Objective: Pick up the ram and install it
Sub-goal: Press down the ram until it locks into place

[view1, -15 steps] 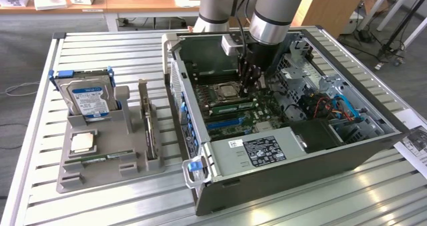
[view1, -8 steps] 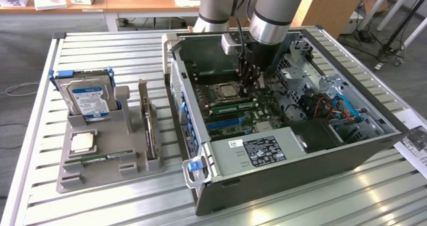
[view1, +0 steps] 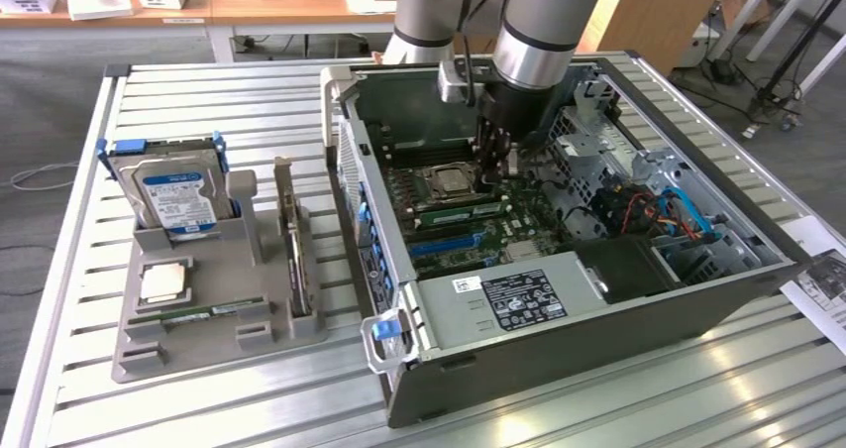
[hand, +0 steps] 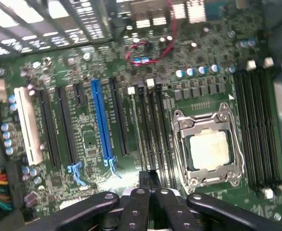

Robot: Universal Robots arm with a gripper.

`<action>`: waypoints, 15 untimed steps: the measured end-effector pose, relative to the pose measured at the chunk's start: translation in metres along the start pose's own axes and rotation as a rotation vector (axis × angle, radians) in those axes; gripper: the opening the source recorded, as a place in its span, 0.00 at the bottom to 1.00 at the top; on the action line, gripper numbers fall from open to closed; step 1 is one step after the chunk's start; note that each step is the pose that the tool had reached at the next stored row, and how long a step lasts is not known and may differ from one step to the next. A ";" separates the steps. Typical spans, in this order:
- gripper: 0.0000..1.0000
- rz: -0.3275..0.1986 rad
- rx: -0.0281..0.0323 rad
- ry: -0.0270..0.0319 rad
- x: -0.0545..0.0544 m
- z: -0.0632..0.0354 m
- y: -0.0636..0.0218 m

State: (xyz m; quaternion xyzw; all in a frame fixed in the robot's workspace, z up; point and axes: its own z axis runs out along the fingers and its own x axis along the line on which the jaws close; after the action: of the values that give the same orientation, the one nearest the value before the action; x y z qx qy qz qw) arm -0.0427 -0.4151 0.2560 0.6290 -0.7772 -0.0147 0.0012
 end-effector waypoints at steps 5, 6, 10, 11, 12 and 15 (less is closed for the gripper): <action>0.11 0.092 0.0015 -0.0022 0.000 0.0004 0.0000; 0.11 0.110 0.0018 -0.0027 0.000 0.0004 0.0000; 0.11 0.181 0.0030 -0.0045 0.000 0.0007 0.0000; 0.11 0.201 0.0033 -0.0049 0.000 0.0007 0.0000; 0.11 0.218 0.0037 -0.0053 0.000 0.0008 0.0000; 0.11 0.272 0.0045 -0.0067 0.000 0.0010 0.0000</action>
State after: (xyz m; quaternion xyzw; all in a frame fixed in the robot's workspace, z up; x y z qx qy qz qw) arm -0.0427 -0.4151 0.2550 0.5176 -0.8555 -0.0148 -0.0008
